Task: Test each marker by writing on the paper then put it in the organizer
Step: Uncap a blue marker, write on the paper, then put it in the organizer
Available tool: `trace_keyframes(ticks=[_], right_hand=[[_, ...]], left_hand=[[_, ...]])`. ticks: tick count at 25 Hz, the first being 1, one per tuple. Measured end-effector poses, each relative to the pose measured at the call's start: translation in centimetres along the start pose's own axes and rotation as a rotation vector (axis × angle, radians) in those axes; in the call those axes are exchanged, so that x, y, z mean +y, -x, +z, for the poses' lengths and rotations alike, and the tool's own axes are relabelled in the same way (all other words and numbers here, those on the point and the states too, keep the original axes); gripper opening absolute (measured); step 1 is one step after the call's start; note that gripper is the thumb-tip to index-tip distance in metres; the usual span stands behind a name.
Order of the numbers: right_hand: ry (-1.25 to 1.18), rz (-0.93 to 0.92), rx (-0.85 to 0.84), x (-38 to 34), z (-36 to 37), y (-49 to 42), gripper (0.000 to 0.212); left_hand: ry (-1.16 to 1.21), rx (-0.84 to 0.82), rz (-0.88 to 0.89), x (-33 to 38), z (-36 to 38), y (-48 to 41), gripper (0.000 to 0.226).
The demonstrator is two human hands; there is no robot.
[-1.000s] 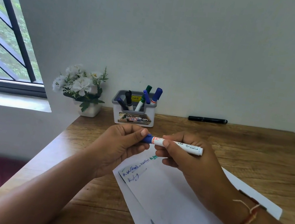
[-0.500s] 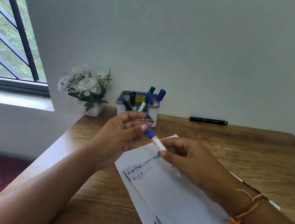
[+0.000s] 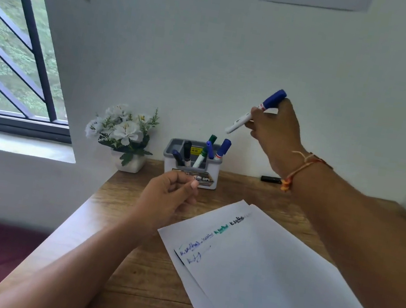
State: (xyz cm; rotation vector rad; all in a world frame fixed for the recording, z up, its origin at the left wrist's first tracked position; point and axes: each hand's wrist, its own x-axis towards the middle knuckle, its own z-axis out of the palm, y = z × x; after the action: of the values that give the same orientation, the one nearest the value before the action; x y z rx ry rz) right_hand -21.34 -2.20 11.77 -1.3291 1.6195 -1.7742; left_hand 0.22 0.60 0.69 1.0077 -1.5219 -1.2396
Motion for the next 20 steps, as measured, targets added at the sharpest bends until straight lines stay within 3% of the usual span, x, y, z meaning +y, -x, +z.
trace_keyframes(ticks=[7,12,15,18,20], right_hand=[[0.190,0.063,-0.121,2.7,3.3,-1.7,0.018],[0.204,0.133,-0.228,3.7,3.0,-1.2,0.042],[0.173,0.103,-0.236,4.0,0.8,-1.7,0.042],[0.667,-0.047,-0.128,6.5,-3.5,-2.3,0.032],[0.965,-0.017,-0.208,9.5,-6.3,-2.1,0.032]], left_hand=[[-0.056,-0.019,0.031,-0.3,-0.1,-0.1,0.020],[-0.107,-0.045,0.039,-0.5,0.1,-0.1,0.022],[-0.117,-0.054,0.044,-0.6,0.2,-0.2,0.022],[-0.131,-0.068,0.047,-0.7,0.1,-0.2,0.023],[-0.162,-0.081,0.047,-0.8,0.1,-0.2,0.020]])
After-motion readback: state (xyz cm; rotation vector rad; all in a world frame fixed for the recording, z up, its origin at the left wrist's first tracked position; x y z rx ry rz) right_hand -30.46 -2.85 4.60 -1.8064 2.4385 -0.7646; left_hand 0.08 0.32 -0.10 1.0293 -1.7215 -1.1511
